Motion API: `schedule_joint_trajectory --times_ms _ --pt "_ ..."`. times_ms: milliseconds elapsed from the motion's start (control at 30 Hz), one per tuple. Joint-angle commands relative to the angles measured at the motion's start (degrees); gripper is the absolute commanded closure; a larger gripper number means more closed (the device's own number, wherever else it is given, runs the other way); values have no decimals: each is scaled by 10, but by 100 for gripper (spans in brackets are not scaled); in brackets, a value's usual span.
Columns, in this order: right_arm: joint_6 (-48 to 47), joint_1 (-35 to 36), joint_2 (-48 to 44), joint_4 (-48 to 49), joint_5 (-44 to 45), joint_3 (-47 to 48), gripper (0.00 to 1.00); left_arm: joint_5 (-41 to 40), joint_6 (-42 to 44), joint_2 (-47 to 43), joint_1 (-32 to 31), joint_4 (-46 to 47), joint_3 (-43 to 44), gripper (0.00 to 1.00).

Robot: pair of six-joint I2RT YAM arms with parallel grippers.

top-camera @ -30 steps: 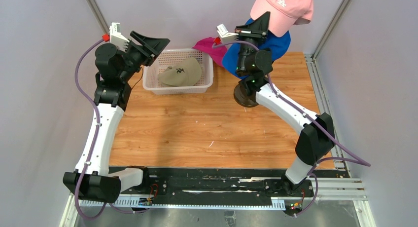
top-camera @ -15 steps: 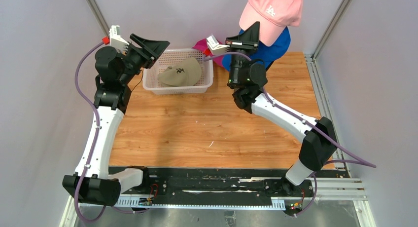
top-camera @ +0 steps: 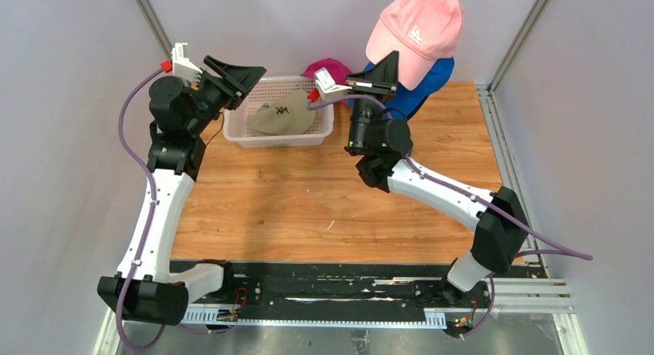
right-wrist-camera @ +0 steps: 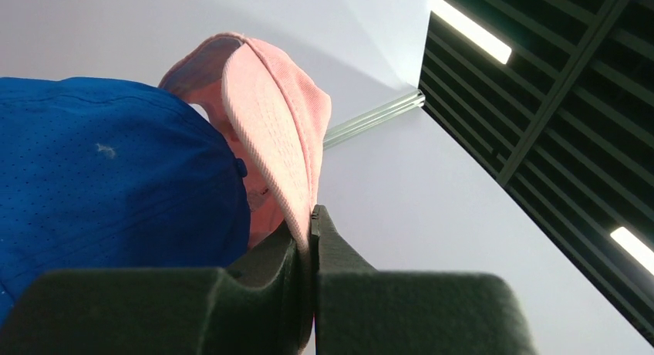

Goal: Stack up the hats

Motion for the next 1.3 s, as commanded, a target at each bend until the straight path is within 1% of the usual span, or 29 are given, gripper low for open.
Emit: schedule_joint_trajectory --times_ms 0,167,367,700,800,900,1267 --pt "-201 21 -6 67 30 5 99 15 -7 -13 4 25 -8 44" --pt "-212 33 -15 59 45 6 99 24 -16 -14 4 38 -18 44" --pt "-216 29 -25 57 48 -8 100 31 -16 -15 4 41 -19 44" --pt "-194 -14 -71 37 43 -52 99 26 -11 -17 4 33 -21 44" --pt "-182 -20 -93 18 38 -64 99 26 -12 -15 3 31 -20 44" --pt "-155 -23 -109 -25 37 -75 99 22 -8 -13 3 27 -19 45" --pt "-144 -12 -87 -65 28 -64 99 20 -3 -18 3 23 -27 44"
